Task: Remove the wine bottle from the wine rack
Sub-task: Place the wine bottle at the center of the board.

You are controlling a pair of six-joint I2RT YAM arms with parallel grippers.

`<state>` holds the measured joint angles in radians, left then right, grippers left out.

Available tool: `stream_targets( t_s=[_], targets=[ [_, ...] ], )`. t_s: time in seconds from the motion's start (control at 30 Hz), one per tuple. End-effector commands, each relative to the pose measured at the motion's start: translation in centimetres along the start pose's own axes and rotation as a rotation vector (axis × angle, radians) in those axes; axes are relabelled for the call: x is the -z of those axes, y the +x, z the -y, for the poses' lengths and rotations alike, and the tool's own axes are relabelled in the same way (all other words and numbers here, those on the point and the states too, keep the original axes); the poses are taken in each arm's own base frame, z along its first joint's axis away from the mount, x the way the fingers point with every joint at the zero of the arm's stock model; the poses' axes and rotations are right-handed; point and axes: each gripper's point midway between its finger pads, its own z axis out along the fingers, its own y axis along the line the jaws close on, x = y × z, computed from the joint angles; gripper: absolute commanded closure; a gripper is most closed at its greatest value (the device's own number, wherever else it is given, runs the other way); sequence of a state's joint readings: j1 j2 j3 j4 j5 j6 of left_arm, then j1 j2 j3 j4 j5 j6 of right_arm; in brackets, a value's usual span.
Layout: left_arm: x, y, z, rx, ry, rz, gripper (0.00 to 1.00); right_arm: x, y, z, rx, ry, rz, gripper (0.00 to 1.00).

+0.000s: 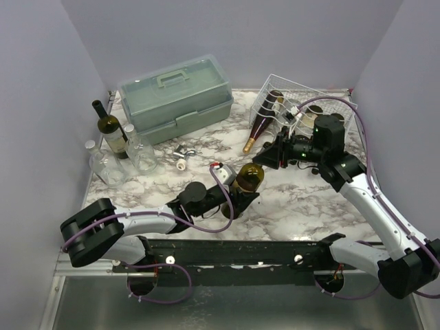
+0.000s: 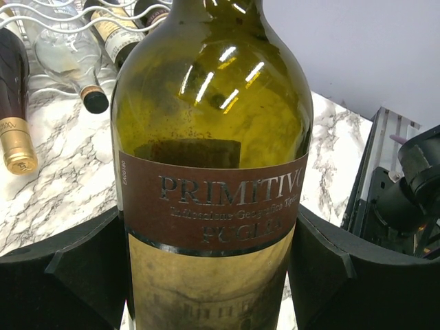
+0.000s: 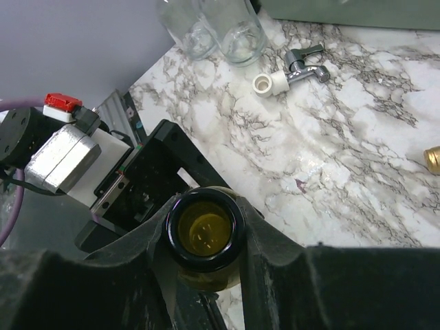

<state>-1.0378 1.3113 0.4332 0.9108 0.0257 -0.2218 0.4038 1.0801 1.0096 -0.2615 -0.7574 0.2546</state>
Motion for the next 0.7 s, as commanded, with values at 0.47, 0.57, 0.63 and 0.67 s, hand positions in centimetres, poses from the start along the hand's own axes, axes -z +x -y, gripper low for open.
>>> stream_targets(
  t_s=[0.47,0.57,0.63,0.67],
  targets=[
    [1.9,-2.1,0.8,0.047,0.023,0.107,0.01,0.1,-3.8,-0.2,0.158,0.007,0.053,1.00],
    [2.7,-2.1,0.4,0.046,0.005,0.101,0.01,0.2,-4.0,0.2,0.192,0.030,0.054,1.00],
    [3.2,-2.0,0.2,0.048,-0.003,0.090,0.01,0.2,-3.8,0.5,0.202,0.039,0.049,1.00],
    [3.5,-2.0,0.1,0.055,-0.007,0.084,0.01,0.1,-3.7,0.6,0.208,0.040,0.047,1.00]
  ],
)
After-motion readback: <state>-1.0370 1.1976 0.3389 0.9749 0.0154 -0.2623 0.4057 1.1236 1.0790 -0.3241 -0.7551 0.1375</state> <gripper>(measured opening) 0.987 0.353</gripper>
